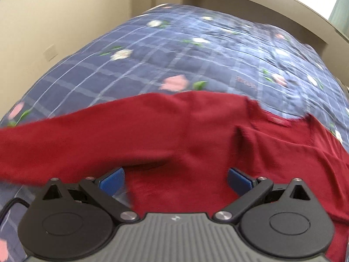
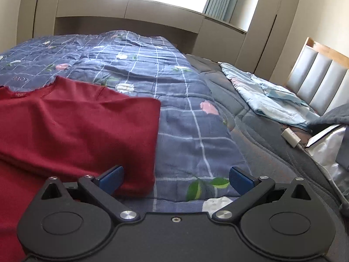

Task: Fold small clothes
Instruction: 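Reach the left gripper to the other sleeve cuff and close on it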

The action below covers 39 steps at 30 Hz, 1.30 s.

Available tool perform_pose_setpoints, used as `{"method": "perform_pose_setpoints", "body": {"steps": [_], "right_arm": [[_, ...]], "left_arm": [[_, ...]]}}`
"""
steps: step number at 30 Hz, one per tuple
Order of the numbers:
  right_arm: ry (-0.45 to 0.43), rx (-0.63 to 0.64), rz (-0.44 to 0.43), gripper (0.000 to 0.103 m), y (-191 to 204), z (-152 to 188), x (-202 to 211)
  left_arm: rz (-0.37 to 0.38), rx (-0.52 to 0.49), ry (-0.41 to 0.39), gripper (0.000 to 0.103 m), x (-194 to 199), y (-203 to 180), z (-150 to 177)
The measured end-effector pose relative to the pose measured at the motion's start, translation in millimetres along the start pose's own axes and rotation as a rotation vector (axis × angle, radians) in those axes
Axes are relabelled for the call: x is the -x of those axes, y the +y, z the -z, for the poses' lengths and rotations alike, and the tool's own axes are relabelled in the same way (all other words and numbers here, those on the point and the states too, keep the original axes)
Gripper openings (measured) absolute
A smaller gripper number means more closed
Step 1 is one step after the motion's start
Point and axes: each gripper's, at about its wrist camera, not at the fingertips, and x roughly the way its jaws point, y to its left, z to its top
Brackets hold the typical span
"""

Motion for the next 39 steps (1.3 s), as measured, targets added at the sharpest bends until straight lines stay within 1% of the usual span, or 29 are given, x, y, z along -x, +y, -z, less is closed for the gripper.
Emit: {"method": "perform_pose_setpoints", "body": {"steps": [2, 4, 6, 8, 13, 16, 19, 21, 24, 26, 29, 30, 31, 32, 33, 34, 35, 36, 38, 39], "right_arm": [[-0.008, 0.014, -0.007, 0.102, 3.6, -4.4, 11.9], [-0.014, 0.016, -0.034, 0.102, 8.4, -8.9, 27.9], [-0.009, 0.000, -0.076, 0.102, 14.1, -13.0, 44.1], [0.003, -0.020, -0.135, 0.102, 24.7, -15.5, 63.6], [0.037, 0.006, -0.291, 0.102, 70.2, -8.8, 106.0], [0.045, 0.052, -0.373, 0.102, 101.5, -0.3, 123.3], [0.063, 0.110, -0.412, 0.102, 130.7, 7.1, 130.1], [0.071, 0.132, -0.427, 0.102, 144.0, 10.5, 133.5], [0.078, 0.150, -0.433, 0.102, 155.9, 13.0, 137.4], [0.079, 0.157, -0.431, 0.102, 160.6, 14.0, 140.5], [0.081, 0.166, -0.427, 0.102, 163.7, 14.3, 142.2], [0.081, 0.167, -0.426, 0.102, 164.0, 15.4, 143.4], [0.080, 0.168, -0.425, 0.102, 163.9, 15.4, 144.3], [0.080, 0.168, -0.424, 0.102, 163.5, 15.3, 144.7], [0.080, 0.166, -0.423, 0.102, 163.3, 15.3, 144.6], [0.080, 0.164, -0.421, 0.102, 162.9, 15.6, 145.0], [0.082, 0.160, -0.421, 0.102, 162.2, 16.0, 144.5], [0.084, 0.156, -0.419, 0.102, 161.4, 16.4, 144.3], [0.090, 0.146, -0.416, 0.102, 158.9, 17.5, 143.8], [0.092, 0.140, -0.415, 0.102, 157.8, 18.1, 143.5]], "left_arm": [[-0.015, 0.056, -0.003, 0.103, 4.2, 24.1, 1.2], [-0.036, 0.119, -0.009, 0.103, 10.0, 49.6, 1.7], [-0.060, 0.189, -0.021, 0.103, 18.1, 78.2, 2.6], [-0.098, 0.269, -0.042, 0.103, 28.1, 110.0, 4.4], [-0.205, 0.419, -0.099, 0.103, 49.6, 187.0, 12.0], [-0.256, 0.499, -0.107, 0.103, 52.1, 233.7, 19.5], [-0.307, 0.569, -0.113, 0.103, 49.5, 273.7, 26.4], [-0.308, 0.617, -0.122, 0.103, 48.1, 295.5, 31.9], [-0.277, 0.714, -0.129, 0.102, 44.6, 320.3, 35.9], [-0.257, 0.765, -0.142, 0.098, 43.9, 328.9, 39.9], [-0.210, 0.817, -0.154, 0.083, 43.4, 338.3, 42.9], [-0.192, 0.837, -0.161, 0.076, 43.1, 341.2, 44.1], [-0.178, 0.859, -0.169, 0.071, 42.6, 344.0, 44.6], [-0.167, 0.879, -0.182, 0.069, 43.0, 347.6, 45.0], [-0.154, 0.898, -0.192, 0.062, 42.9, 350.1, 45.0], [-0.142, 0.916, -0.196, 0.052, 42.2, 352.9, 44.8], [-0.133, 0.940, -0.191, 0.046, 40.3, 356.5, 43.5], [-0.128, 0.962, -0.185, 0.037, 38.7, 358.9, 43.1], [-0.119, 1.000, -0.187, 0.027, 36.8, 363.0, 42.8], [-0.125, 1.010, -0.197, 0.017, 37.7, 362.8, 42.7]]}}
